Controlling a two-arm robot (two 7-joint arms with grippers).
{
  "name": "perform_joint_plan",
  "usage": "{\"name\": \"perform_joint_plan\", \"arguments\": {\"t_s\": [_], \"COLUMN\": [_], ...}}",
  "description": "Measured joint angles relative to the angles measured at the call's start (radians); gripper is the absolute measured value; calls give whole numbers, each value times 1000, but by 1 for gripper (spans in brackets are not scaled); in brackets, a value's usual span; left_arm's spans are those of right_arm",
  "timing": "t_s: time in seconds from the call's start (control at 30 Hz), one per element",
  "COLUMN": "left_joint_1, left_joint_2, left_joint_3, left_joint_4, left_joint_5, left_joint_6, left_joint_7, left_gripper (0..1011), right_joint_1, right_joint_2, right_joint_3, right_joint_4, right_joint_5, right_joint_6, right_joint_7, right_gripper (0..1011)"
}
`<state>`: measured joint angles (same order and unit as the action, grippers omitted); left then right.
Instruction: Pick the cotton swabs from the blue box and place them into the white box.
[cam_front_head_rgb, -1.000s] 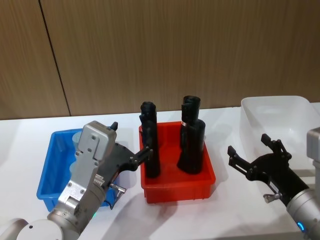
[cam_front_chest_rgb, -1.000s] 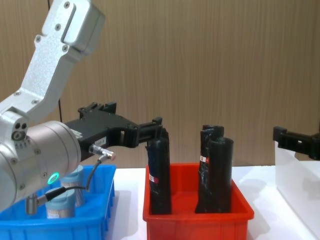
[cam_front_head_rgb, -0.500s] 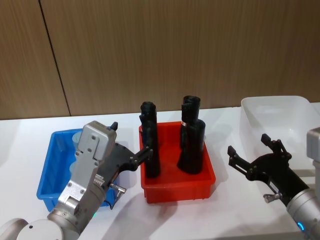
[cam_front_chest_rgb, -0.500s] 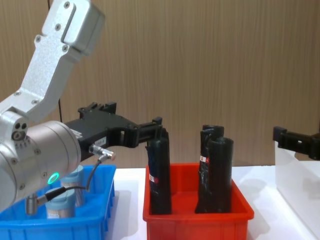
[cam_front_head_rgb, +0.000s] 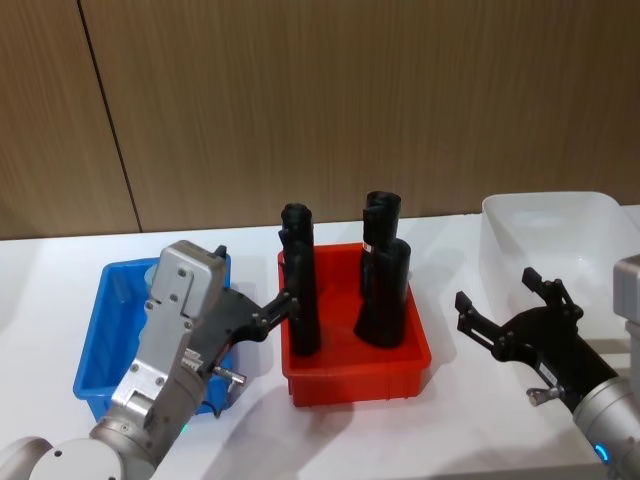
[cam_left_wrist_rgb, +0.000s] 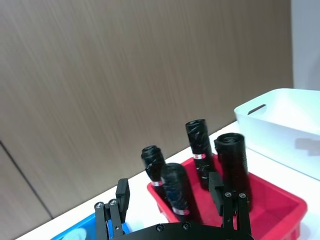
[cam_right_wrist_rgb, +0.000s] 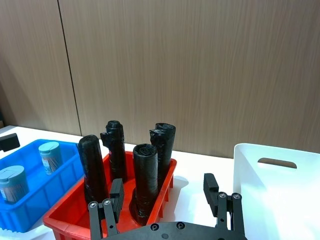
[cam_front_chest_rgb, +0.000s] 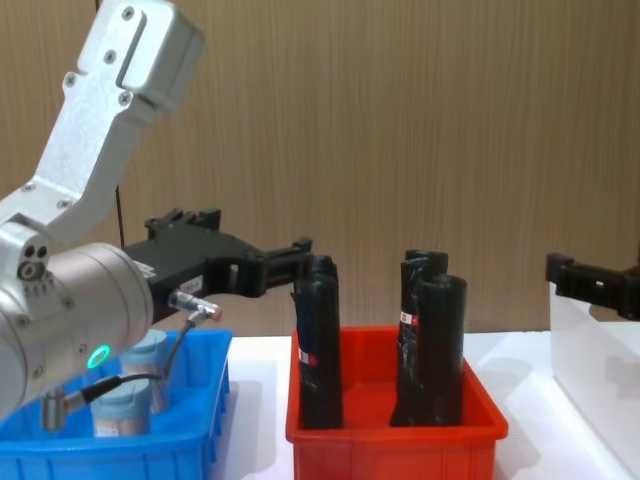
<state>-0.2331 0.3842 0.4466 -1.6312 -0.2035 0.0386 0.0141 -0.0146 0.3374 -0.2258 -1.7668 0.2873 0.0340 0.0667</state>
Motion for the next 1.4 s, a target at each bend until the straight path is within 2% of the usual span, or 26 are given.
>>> {"name": "perform_joint_plan", "arguments": {"t_s": [0.43, 0.8, 1.03, 1.4], "left_joint_1": [11, 16, -10, -64], "left_joint_2": [13, 27, 22, 4], "left_joint_3": [-28, -67, -88, -112], "left_joint_4": [-6, 33, 91, 204], "left_joint_5": [-31, -111, -150, -176], "left_joint_6": [65, 136, 184, 225], "left_joint_7": [86, 128, 127, 85], "left_gripper": [1000, 1000, 1000, 1000], "right_joint_1": [0, 0, 0, 0], "right_joint_2": [0, 0, 0, 0], "right_joint_3": [0, 0, 0, 0], "right_joint_4": [0, 0, 0, 0], "right_joint_5": [0, 0, 0, 0], "right_joint_6": [0, 0, 0, 0], "right_joint_7": [0, 0, 0, 0], "right_gripper": [1002, 1002, 1002, 1002]}}
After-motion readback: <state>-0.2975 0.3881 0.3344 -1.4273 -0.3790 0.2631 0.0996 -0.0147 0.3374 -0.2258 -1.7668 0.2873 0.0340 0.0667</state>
